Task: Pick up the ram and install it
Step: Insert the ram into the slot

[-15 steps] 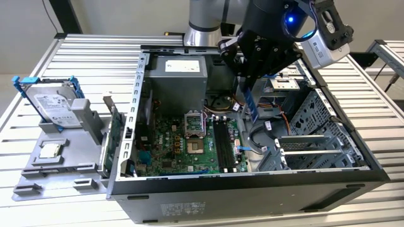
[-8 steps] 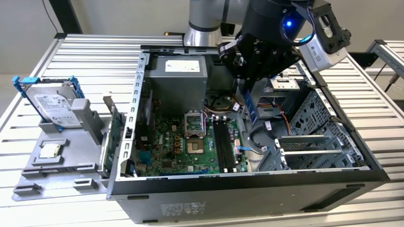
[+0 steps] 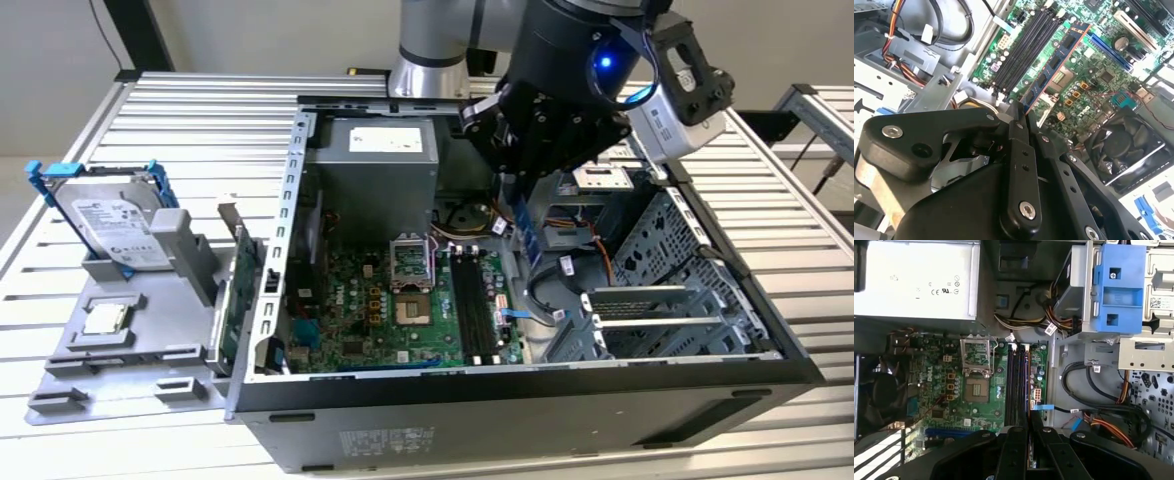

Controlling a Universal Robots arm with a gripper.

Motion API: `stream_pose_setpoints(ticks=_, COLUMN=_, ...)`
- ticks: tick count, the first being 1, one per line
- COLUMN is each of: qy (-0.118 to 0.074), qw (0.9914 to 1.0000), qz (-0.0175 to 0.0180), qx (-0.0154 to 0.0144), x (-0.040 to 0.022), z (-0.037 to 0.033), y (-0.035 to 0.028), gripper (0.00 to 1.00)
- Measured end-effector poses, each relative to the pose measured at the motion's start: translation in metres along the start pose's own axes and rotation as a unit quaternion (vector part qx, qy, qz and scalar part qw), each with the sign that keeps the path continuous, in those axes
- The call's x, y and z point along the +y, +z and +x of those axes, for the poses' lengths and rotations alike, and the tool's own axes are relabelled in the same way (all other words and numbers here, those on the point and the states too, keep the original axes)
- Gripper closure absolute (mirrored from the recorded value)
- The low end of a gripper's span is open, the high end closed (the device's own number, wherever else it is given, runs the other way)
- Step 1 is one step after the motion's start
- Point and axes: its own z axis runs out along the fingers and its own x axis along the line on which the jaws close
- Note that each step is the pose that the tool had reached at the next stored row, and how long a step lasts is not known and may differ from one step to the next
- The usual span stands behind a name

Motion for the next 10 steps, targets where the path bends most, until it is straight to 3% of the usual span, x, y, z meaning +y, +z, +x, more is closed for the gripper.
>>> stream_pose_setpoints(ticks=10, qy=0.000, qw=1.00000, qz=0.0000, qx=0.0000, x=-0.0005, z=-0.0001, y=0.0072, gripper=1.00)
